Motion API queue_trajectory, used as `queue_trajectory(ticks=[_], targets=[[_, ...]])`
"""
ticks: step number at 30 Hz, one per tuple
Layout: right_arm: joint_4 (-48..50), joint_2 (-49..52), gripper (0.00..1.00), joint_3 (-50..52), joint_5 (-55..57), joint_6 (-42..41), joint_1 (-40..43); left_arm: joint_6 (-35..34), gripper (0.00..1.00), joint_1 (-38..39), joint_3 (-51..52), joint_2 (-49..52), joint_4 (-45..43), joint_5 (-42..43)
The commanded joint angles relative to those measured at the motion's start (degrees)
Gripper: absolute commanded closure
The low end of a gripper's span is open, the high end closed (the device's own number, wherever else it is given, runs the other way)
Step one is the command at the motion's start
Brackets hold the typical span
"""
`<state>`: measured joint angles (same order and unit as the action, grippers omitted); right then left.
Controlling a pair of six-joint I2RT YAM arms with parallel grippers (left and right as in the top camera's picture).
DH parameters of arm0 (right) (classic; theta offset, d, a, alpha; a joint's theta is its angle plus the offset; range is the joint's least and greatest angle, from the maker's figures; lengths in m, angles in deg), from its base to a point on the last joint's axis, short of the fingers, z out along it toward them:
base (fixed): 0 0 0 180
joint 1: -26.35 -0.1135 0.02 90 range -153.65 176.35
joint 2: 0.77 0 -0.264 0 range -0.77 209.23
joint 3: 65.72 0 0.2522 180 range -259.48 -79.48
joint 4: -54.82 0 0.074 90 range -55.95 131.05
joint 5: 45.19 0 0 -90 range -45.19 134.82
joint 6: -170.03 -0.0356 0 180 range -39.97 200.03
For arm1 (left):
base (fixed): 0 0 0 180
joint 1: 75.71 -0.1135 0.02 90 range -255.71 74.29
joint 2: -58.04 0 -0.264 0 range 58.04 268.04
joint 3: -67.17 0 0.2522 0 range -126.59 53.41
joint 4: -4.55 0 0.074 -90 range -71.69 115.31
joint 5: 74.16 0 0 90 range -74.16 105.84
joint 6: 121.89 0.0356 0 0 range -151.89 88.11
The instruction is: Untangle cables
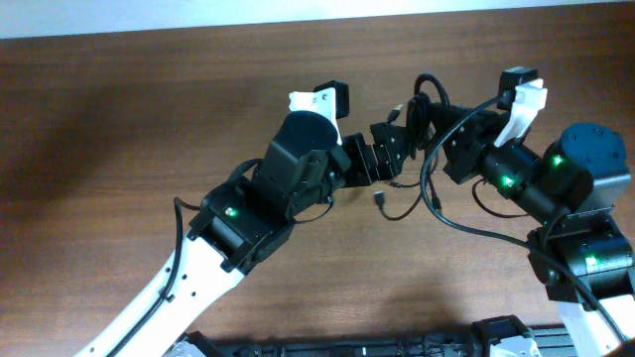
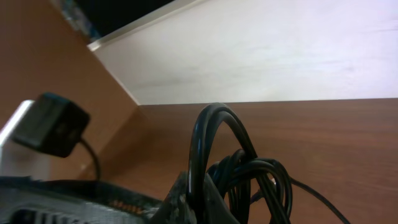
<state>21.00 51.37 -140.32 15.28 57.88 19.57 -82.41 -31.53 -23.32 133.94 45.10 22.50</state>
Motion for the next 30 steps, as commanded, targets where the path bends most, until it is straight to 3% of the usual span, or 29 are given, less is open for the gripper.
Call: queue_trajectory(ticks=[1, 30], targets=[[1.53, -0.28, 0.96, -0.24, -5.51, -1.11, 0.04, 1.4, 0.02, 0.02, -0.68, -0.9, -0.2, 0.2], [2.21, -0.24, 0.96, -0.24, -10.14, -1.09, 0.04, 1.4, 0.09, 0.09, -0.68, -0.7, -2.34, 5.07]])
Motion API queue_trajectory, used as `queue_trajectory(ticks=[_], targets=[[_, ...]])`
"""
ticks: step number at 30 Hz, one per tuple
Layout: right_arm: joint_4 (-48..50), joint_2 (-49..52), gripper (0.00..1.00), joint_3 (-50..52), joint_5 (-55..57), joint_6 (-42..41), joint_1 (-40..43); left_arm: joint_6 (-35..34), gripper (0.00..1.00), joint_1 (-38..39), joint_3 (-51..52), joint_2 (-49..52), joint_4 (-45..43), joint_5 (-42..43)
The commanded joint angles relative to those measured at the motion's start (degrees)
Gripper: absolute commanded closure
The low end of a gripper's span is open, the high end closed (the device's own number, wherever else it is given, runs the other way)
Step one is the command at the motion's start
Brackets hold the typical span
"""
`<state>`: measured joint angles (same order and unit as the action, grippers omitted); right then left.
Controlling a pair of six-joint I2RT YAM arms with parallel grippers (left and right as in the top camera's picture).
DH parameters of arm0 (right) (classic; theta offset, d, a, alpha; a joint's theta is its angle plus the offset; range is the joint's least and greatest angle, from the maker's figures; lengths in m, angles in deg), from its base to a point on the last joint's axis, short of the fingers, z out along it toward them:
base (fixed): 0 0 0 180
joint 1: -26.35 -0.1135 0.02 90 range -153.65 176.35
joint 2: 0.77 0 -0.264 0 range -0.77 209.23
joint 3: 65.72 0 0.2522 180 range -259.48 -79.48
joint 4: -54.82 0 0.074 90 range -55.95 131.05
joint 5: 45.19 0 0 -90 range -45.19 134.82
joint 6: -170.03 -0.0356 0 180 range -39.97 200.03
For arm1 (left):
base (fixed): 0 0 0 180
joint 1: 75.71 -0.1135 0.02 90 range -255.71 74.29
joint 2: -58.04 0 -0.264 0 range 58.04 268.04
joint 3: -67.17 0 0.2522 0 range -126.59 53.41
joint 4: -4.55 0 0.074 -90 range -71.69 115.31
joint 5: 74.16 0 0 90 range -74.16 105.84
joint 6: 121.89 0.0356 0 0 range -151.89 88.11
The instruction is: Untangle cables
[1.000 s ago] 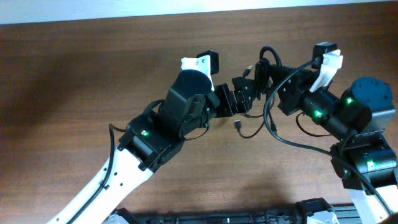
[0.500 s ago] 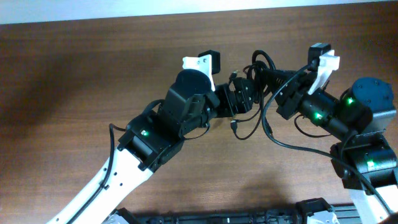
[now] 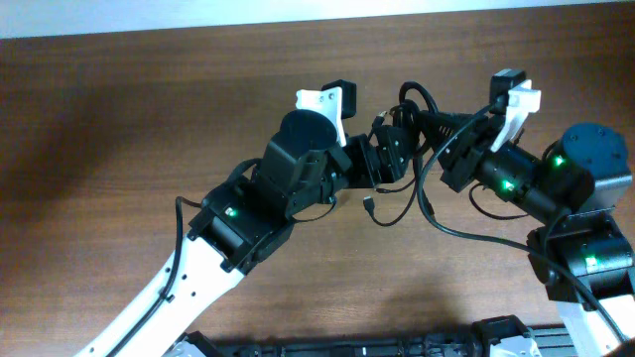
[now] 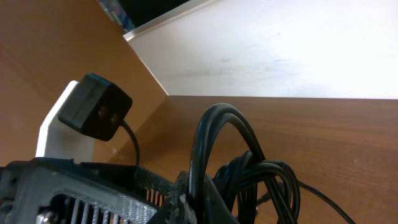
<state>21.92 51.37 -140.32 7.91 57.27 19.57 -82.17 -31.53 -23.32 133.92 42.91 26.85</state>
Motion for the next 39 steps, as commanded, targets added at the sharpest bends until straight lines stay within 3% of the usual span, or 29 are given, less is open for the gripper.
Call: queue_trajectory(ticks=[1, 14, 16, 20, 22, 26, 31, 39], targets=[[1.68, -0.24, 0.96, -0.24, -3.61, -0.48, 0.04, 1.16, 0.1, 0.07, -0.68, -0.57, -0.13, 0.59], [3.93, -0.11, 0.96, -0.24, -7.74, -0.48, 0.04, 1.14, 0.15, 0.07, -0.68, 1.68, -0.59, 0.66], [3.93, -0.11, 0.96, -0.24, -7.72, -0.46, 0.04, 1.16, 0.34, 0.07, -0.68, 1.68, -0.52, 0.55], [3.74, -0.11, 0.96, -0.24, -7.5, -0.44, 0.07, 1.16, 0.85, 0.02, -0.68, 1.68, 0.22, -2.8], [3.48, -0.04, 0.96, -0.24, -7.41, 0.0, 0.11, 1.16, 1.0, -0.02, -0.68, 1.68, 0.74, -3.56], [2.58, 0.09, 0.96, -0.24, -4.31, 0.02, 0.11, 5.2, 1.0, -0.26, -0.68, 1.68, 0.76, -4.96], [-3.23, 0.09, 0.96, -0.24, 4.31, 2.84, 0.11, 23.21, 1.0, -0.59, -0.68, 1.18, 0.76, -6.38], [-14.84, 0.09, 0.96, -0.24, 24.44, 2.82, 0.11, 38.97, 1.0, -2.14, -0.68, -2.03, 0.76, -10.43]])
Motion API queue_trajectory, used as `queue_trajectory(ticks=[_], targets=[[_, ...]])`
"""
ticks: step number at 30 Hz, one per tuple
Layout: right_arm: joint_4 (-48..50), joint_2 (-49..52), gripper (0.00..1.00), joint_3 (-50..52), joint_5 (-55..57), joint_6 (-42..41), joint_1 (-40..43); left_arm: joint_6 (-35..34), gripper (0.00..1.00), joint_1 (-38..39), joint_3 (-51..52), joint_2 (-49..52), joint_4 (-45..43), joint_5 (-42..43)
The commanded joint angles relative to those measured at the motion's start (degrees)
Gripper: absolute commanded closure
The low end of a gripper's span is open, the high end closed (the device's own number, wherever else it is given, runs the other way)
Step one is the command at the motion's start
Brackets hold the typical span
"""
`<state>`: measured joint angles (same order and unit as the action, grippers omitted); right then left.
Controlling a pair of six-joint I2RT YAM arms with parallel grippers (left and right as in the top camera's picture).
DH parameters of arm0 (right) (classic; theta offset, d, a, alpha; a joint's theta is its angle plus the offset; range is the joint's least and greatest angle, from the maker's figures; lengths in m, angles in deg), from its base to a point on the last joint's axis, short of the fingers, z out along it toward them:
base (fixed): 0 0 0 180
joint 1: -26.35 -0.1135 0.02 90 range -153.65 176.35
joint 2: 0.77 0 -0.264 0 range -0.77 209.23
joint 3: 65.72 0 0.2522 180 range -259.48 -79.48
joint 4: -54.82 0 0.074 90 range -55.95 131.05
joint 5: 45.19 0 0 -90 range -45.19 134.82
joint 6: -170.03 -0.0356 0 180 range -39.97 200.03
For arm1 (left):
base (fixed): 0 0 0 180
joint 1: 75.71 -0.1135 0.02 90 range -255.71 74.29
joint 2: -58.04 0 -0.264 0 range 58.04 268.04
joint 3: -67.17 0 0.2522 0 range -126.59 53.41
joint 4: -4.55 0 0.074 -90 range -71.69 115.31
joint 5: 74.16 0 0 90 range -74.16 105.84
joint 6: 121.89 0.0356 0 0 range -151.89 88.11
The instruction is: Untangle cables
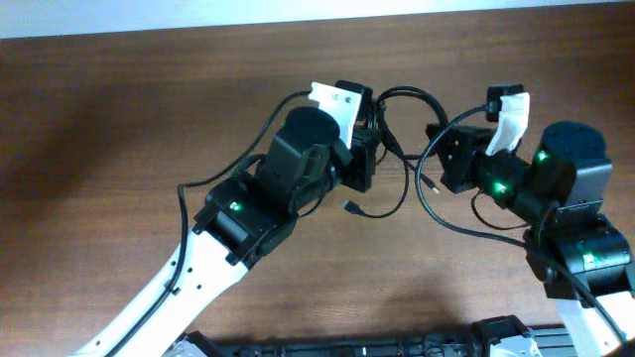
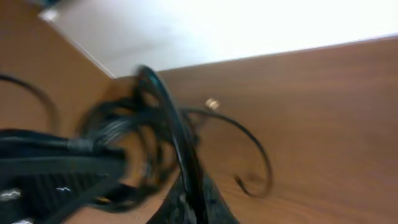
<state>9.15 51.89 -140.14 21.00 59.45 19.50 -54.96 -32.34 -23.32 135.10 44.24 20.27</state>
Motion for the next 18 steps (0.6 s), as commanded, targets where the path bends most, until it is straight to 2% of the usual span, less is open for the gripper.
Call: queue_trajectory(ticks=[1, 3, 6, 12, 18], targets=[[-3.34, -0.44, 0.96, -0.42, 12.83, 0.63, 0.17, 14.29, 1.0, -1.6, -0.68, -3.87, -0.57, -3.87], [-5.55, -0.44, 0.96, -0.42, 15.61, 0.63, 0.17, 19.56, 1.0, -1.95, -0.68, -5.31, -0.57, -3.89], [-8.44, -0.44, 0.96, -0.42, 19.43, 0.61, 0.17, 23.63, 1.0, -2.19, -0.68, -7.34, -0.48, -6.58], [-12.33, -0.44, 0.96, -0.42, 23.56, 0.63, 0.17, 24.68, 1.0, -2.21, -0.68, -11.26, 0.5, -18.91], [-13.99, -0.44, 0.96, -0.42, 23.67, 0.63, 0.17, 24.87, 1.0, -2.21, -0.68, -14.23, 0.57, -23.45]])
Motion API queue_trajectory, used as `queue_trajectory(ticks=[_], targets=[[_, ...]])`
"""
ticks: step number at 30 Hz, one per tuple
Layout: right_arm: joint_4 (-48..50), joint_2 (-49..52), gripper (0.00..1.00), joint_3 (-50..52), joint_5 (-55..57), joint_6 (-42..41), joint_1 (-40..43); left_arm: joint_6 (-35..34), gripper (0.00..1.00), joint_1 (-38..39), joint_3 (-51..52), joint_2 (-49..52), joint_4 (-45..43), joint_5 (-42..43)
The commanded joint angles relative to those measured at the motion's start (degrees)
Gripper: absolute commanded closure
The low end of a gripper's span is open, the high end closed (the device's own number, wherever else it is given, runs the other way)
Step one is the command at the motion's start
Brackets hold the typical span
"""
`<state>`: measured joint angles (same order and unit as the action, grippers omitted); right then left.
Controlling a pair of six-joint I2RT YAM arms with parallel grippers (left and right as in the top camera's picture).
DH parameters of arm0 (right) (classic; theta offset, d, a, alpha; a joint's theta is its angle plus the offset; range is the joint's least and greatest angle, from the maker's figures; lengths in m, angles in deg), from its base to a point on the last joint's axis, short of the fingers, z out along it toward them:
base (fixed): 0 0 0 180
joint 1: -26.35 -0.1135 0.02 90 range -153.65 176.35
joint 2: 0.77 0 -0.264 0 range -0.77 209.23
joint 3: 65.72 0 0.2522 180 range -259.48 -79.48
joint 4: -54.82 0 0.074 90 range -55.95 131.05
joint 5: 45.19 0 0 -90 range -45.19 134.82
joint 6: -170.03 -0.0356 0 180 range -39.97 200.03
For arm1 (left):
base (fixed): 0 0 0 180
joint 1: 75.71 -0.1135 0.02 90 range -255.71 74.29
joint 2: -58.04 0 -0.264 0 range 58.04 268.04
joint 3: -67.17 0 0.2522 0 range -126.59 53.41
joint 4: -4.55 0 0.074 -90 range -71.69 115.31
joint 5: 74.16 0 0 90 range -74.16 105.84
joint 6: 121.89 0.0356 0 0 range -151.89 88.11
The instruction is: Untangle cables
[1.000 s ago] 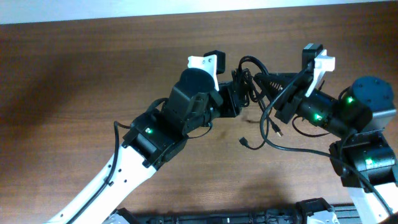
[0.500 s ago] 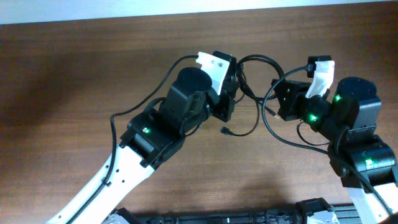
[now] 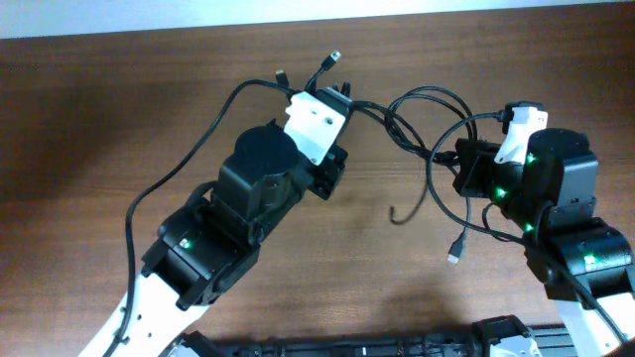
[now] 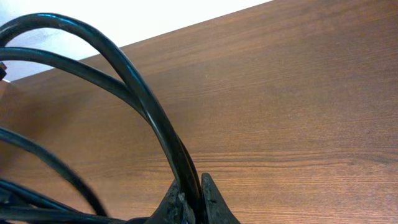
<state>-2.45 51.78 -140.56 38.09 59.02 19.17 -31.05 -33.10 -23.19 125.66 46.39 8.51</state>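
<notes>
Several black cables [image 3: 412, 119] stretch in loose loops between my two grippers. Two plug ends [image 3: 335, 57] fan out above my left wrist. One long strand [image 3: 179, 164] trails away to the left. Another plug [image 3: 454, 256] lies lower right, and a curled end [image 3: 394, 213] sits mid-table. My left gripper [image 3: 340, 102] is mostly hidden under its white camera mount, with the cables running out from it. My right gripper [image 4: 193, 200] is shut on a thick black cable [image 4: 143, 106] that arches up and left from its fingertips [image 4: 210, 198].
The brown wooden table [image 3: 119, 89] ends at a white wall strip along the far edge [image 3: 476, 8]. My left arm [image 3: 213, 238] crosses the lower left. My right arm's base [image 3: 585, 253] stands at the lower right.
My left arm has drawn back to the left and my right gripper has shifted slightly right. The tight bundle between them has opened into spread loops, and plug ends now show above the left wrist.
At first both grippers met at mid-table on one dense knot of cable. A second later they were still together on it, slightly further back. Then the knot sat beside the left gripper with one loop open. Now the grippers stand apart with the cables strung between them.
</notes>
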Motion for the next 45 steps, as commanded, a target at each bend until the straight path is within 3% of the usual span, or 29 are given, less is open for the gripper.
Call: queue_trajectory(ticks=[1, 10, 11, 14, 18, 24, 33, 41, 45], targets=[[-2.69, -0.33, 0.96, 0.0, 6.58, 1.07, 0.5, 0.96, 1.0, -1.44, -0.81, -5.25, -1.57, -12.59], [-5.4, -0.33, 0.94, 0.0, 6.36, 1.07, 0.5, 0.92, 1.0, -1.44, -0.81, -9.33, -2.16, -19.93], [-5.38, -0.33, 0.9, 0.0, 6.27, 1.05, 0.5, 0.94, 1.0, -1.42, -0.81, -9.49, -2.19, -19.91], [-5.11, -0.33, 0.54, 0.0, 5.27, 1.38, 0.5, 3.96, 1.0, -1.42, -0.81, -9.44, -1.6, -16.79], [-3.91, -0.33, 0.36, 0.0, -2.89, 8.76, 0.48, 13.88, 1.0, -1.42, -0.81, -9.18, -0.39, -5.55], [-2.16, -0.33, 0.32, 0.0, -11.8, 18.99, 0.48, 17.4, 1.0, -1.42, -0.81, -9.09, 3.45, -3.52], [-0.83, -0.26, 0.28, 0.0, -32.94, 44.33, 0.48, 32.83, 1.0, -1.42, -0.81, -9.09, 10.99, 13.97], [-0.87, -0.26, 0.27, 0.0, -35.69, 46.12, 0.48, 44.06, 1.0, -1.42, -0.81, -9.09, 12.79, 29.68], [-0.9, -0.26, 0.27, 0.0, -36.65, 46.27, 0.48, 46.71, 1.0, -1.42, -0.81, -9.09, 12.57, 31.74]])
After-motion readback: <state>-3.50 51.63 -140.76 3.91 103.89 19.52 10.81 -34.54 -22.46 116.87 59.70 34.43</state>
